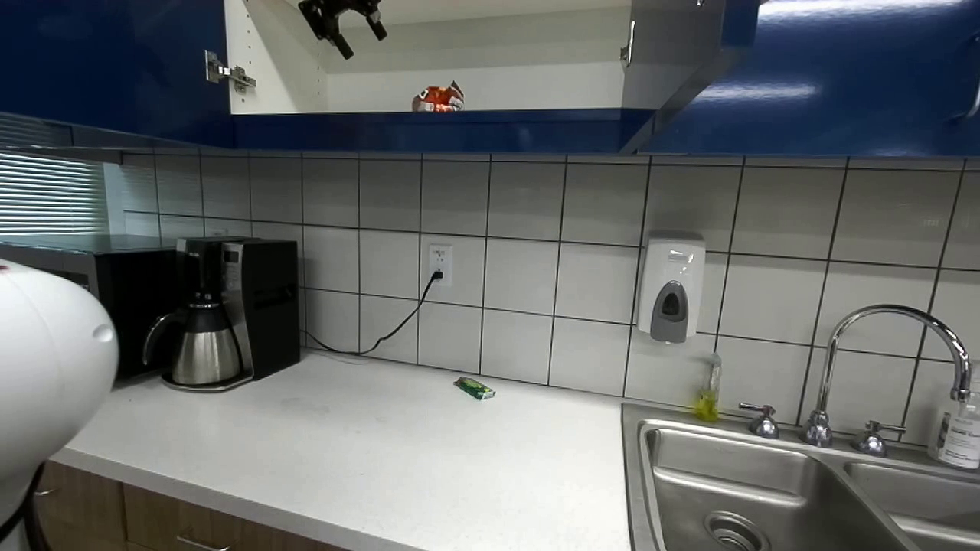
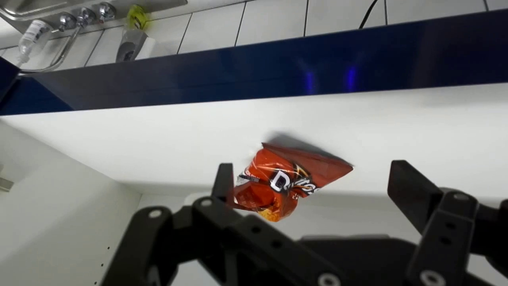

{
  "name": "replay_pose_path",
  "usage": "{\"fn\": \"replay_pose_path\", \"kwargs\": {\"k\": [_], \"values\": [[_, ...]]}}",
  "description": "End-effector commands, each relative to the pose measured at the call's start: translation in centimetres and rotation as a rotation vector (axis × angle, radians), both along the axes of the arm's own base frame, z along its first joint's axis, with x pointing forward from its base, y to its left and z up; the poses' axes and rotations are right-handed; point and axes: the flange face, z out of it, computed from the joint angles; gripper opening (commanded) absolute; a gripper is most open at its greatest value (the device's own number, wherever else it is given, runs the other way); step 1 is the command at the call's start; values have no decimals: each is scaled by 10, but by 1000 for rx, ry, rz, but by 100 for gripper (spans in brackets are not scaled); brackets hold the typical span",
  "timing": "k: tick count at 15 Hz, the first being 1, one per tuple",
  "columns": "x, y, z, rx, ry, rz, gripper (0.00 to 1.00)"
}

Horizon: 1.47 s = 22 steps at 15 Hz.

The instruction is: Place the bag of doritos on the bottom shelf of the cabinet

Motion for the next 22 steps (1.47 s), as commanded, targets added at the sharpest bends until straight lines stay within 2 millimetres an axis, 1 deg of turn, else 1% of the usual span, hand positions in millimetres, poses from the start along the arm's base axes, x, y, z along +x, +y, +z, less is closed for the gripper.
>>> {"fn": "replay_pose_path", "kwargs": {"k": [1, 4, 7, 13, 22], "values": [[-40, 2, -9, -9, 36, -57, 100], [-62, 3, -23, -6, 84, -77, 100], [-74, 1, -42, 2, 142, -80, 100], [-84, -4, -93, 67, 246, -60, 100], [-99, -4, -174, 140, 352, -20, 100]]}}
